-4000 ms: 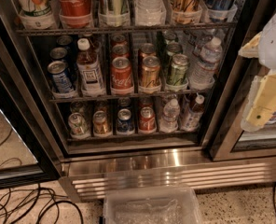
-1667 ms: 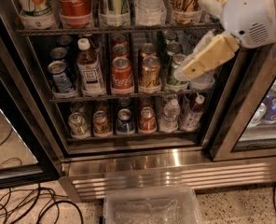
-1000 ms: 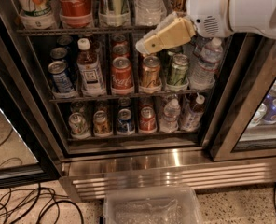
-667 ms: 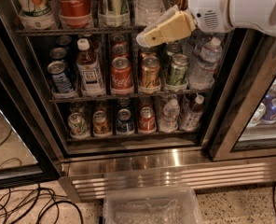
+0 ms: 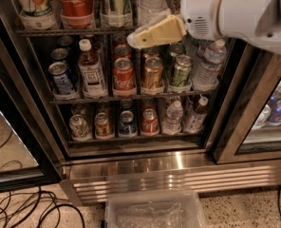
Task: Pick water bottle from top shelf of fridge
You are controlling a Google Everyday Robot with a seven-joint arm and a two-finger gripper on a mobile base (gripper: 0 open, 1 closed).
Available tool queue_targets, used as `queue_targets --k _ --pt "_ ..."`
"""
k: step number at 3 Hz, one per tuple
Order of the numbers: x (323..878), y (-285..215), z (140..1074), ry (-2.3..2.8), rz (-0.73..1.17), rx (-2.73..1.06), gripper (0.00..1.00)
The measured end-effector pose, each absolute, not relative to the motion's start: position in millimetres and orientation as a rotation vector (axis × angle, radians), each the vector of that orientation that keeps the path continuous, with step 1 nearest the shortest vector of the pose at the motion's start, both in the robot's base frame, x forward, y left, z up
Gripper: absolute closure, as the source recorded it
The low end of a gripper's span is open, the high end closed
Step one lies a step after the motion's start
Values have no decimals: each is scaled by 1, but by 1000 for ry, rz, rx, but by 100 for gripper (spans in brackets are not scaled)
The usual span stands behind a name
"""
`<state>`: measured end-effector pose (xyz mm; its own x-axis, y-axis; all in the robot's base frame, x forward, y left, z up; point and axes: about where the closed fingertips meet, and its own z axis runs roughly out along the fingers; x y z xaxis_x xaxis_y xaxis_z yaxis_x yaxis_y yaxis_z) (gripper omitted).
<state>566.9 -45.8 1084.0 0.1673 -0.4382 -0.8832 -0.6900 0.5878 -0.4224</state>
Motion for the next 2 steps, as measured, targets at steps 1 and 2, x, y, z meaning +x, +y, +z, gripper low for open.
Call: queue_targets --k 1,2 --pt "568 -11 1068 1513 321 -864 0" --pt "566 12 1059 1548 349 -730 0"
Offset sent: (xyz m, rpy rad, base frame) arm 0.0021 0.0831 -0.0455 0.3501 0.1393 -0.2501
